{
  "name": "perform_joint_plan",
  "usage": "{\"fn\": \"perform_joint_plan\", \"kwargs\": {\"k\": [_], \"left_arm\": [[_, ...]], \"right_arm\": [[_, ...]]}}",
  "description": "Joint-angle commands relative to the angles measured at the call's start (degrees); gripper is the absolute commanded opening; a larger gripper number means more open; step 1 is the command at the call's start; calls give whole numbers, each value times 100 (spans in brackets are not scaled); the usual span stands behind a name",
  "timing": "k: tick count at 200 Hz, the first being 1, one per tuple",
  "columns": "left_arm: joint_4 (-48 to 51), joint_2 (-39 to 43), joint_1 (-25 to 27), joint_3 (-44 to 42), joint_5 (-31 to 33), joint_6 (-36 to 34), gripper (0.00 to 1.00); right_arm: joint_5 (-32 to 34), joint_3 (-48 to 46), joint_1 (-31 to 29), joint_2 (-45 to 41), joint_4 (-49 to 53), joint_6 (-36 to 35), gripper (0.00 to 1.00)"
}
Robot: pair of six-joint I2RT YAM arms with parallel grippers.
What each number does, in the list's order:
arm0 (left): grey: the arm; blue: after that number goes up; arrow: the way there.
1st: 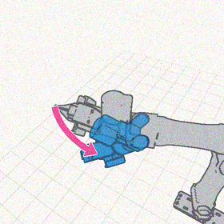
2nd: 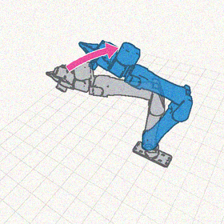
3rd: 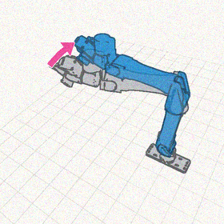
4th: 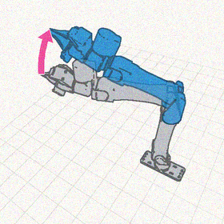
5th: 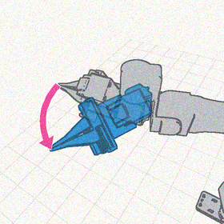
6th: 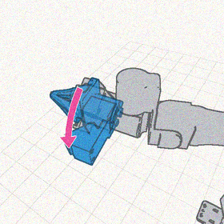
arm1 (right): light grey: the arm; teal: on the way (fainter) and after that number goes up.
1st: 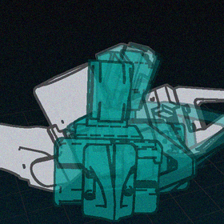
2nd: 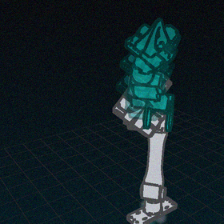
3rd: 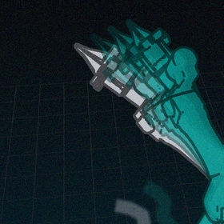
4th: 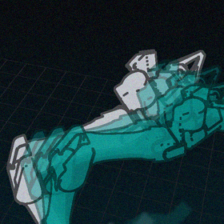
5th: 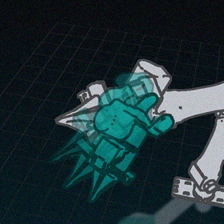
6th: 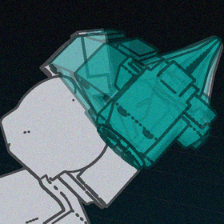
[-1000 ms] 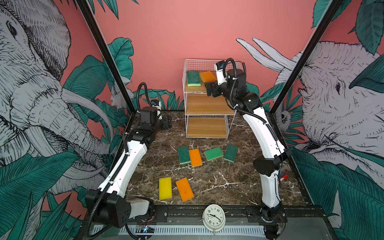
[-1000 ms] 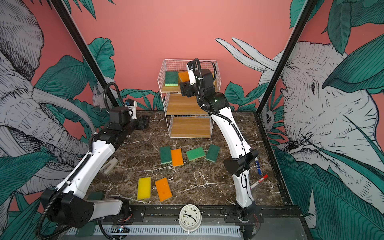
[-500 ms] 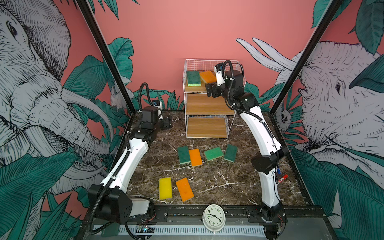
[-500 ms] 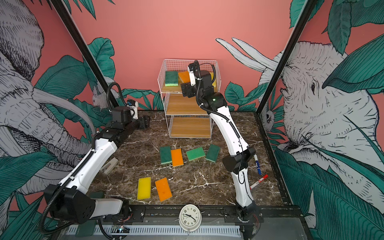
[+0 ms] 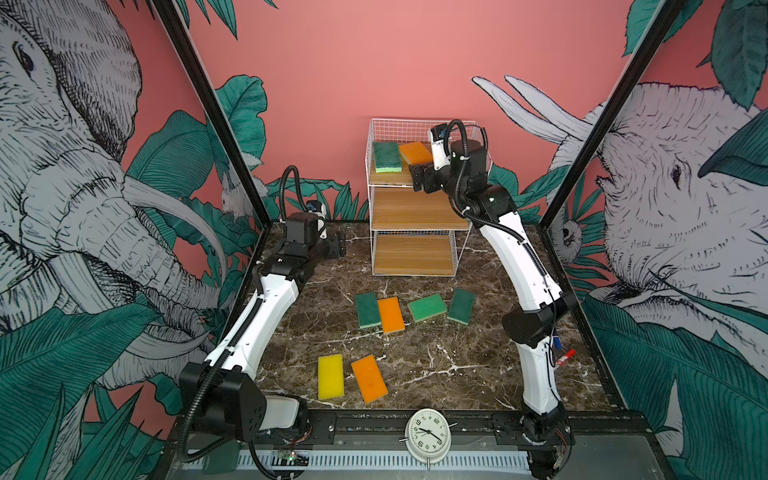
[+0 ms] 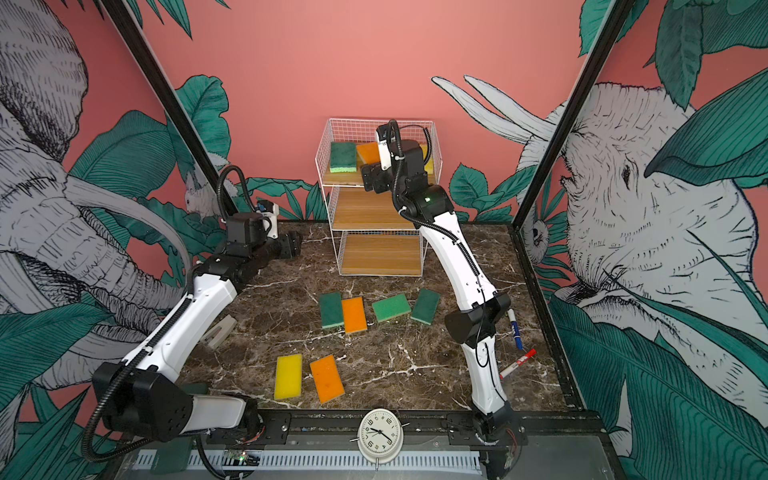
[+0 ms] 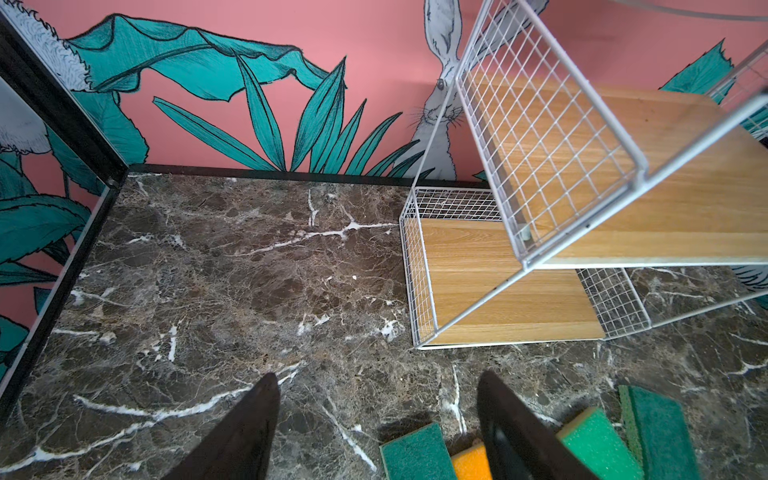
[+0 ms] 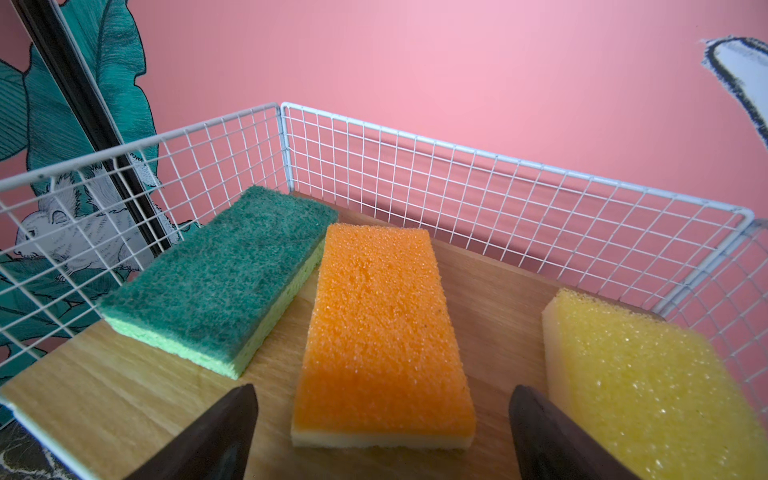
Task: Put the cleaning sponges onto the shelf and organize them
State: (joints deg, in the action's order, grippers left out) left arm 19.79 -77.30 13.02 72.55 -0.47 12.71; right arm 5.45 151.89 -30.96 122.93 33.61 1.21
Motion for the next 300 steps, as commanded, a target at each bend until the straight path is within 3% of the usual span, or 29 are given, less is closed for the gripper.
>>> {"fn": "perform_joint_plan", "kwargs": {"k": [1, 57, 89, 133, 202, 300], "left_arm": [[-98, -4, -45, 181, -67, 50, 76], [-89, -8, -54, 173, -67, 47, 76], [-72, -5, -62, 188, -85, 47, 76], [-36, 54, -62, 171, -67, 43, 76], [68, 221, -67, 163, -86, 8, 76], [249, 469, -82, 200, -59, -93, 76]], "right_arm": [[-11, 117, 15, 140, -249, -29, 97], [52, 185, 19, 238, -234, -66, 93], [44, 228, 20, 266, -180, -69, 76], [69, 192, 21, 225, -161, -46, 70], [369, -298, -64, -187, -283, 153, 66], [1679, -275, -607, -255, -354, 153, 66]]}}
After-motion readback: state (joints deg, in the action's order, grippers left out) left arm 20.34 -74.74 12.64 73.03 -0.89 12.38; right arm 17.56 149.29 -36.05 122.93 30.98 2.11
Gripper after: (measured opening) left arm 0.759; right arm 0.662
